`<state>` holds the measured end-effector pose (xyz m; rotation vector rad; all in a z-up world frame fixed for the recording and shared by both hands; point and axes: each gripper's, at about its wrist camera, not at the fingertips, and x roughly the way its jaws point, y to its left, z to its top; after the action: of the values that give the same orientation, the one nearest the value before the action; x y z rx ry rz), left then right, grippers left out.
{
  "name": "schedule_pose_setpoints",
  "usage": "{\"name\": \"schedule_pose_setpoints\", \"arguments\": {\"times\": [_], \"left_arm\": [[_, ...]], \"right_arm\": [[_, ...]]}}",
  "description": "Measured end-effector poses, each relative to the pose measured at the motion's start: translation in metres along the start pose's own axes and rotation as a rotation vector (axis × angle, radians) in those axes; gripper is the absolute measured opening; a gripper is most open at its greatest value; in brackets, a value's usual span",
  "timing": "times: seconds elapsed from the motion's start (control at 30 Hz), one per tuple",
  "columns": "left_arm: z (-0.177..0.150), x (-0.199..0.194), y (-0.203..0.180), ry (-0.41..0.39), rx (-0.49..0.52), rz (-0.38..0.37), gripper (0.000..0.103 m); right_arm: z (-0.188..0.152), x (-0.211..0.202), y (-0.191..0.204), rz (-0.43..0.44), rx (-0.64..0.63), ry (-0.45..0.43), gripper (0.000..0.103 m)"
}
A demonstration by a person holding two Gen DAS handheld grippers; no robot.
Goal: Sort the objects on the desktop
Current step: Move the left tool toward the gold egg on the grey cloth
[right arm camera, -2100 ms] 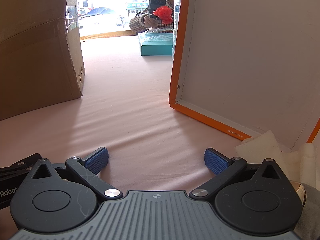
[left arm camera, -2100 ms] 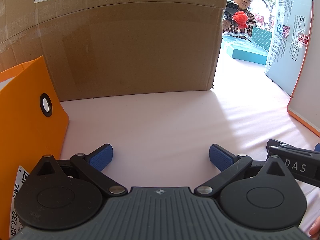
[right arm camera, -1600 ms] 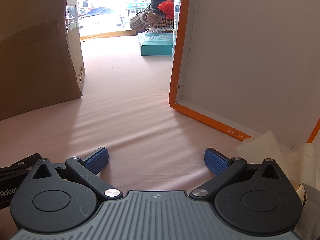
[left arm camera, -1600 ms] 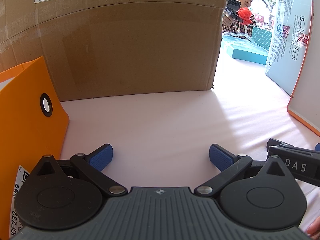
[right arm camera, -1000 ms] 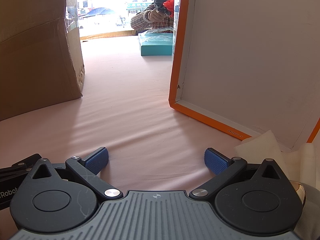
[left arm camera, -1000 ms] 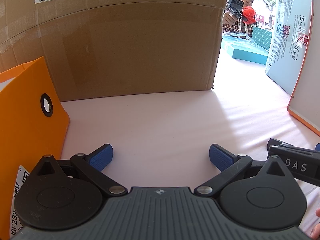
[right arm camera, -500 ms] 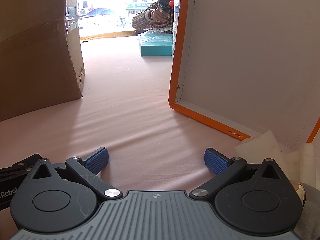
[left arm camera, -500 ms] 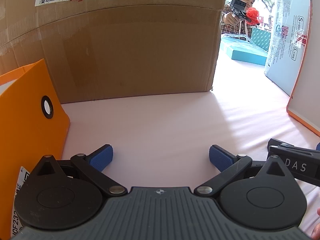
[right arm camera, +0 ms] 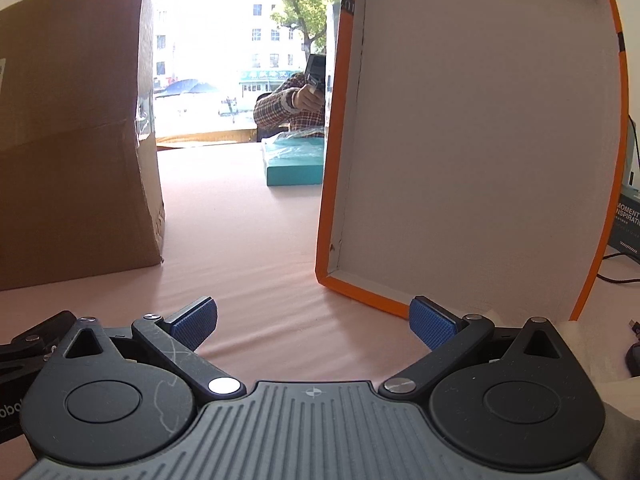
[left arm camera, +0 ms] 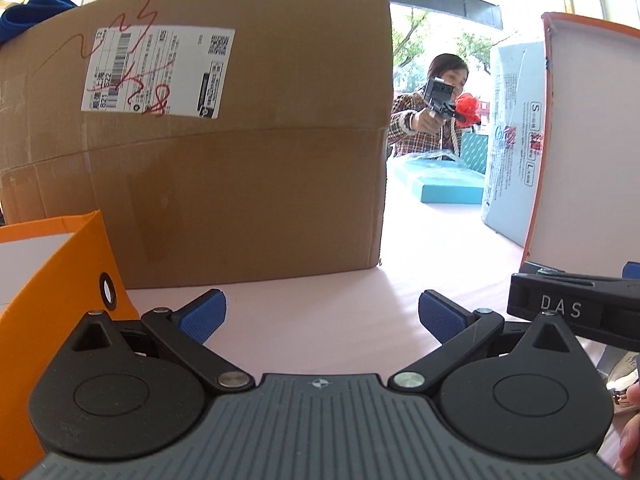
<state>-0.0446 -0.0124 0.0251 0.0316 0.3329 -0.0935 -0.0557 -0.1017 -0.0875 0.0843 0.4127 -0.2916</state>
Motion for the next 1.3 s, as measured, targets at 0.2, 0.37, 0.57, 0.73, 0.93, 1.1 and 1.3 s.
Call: {"name": "schedule_pose_setpoints", "arguments": {"times": [0.2, 0.37, 0.57, 0.73, 0.93, 1.1, 1.3], "left_arm": [[-0.001, -0.024, 0.001, -0.126, -0.019, -0.082, 0.103], [-0.003, -0.038, -0.008, -0.204, 0.028, -0.095, 0.103], [-0.003, -0.050, -0.011, -0.180, 0.010, -0.176, 0.103], [0.001, -0.056, -0.019, -0.156, -0.004, -0.232, 0.103], [0.009, -0.059, -0.034, -0.133, -0.035, -0.285, 0.103], [0.019, -0.047, -0.058, -0.031, -0.130, -0.400, 0.103], [0.008, -0.027, -0.085, 0.087, -0.115, -0.565, 0.103]], "right_arm": [[0.002, -0.027, -0.011, -0.010, 0.022, -0.198, 0.103], [-0.003, -0.054, -0.032, 0.093, 0.123, -0.387, 0.103], [-0.001, -0.069, -0.045, 0.076, 0.032, -0.425, 0.103], [0.005, -0.083, -0.073, 0.015, -0.103, -0.418, 0.103], [0.024, -0.086, -0.135, 0.084, 0.135, -0.301, 0.103], [0.036, -0.087, -0.174, 0.212, 0.297, -0.198, 0.103], [0.033, -0.060, -0.194, 0.513, 0.490, 0.032, 0.103]]}}
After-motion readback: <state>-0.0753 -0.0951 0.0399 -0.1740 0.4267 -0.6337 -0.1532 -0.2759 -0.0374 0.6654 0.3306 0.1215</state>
